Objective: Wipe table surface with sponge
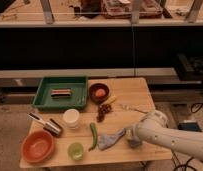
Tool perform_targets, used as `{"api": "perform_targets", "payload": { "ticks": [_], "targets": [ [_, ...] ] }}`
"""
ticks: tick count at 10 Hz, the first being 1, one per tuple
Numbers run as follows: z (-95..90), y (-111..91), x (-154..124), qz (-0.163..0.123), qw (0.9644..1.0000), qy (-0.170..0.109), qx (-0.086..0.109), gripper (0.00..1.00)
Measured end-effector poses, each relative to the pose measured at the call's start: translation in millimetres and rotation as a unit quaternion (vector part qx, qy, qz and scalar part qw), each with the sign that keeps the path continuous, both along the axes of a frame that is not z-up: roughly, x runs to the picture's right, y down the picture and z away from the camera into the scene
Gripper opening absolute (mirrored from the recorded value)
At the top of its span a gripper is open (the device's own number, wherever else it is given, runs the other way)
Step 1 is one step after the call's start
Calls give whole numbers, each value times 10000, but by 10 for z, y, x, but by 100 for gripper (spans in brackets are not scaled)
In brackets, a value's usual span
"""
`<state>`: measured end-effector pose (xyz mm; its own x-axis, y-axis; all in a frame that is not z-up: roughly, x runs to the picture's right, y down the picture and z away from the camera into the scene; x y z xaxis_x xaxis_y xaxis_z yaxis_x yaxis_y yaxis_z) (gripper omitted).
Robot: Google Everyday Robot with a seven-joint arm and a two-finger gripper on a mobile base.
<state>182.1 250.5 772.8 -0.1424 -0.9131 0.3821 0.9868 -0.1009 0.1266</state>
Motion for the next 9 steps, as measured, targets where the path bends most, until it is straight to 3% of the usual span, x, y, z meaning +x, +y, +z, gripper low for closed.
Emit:
{"api": "perform_targets", "payload": {
  "ticks": [2,5,9],
  "targets": [
    [-120,122,86,-43,10000,9,-36,31],
    [-246,212,473,117,9997,197,-75,31],
    [-528,29,926,327,9967,704,247,31]
  ]
}}
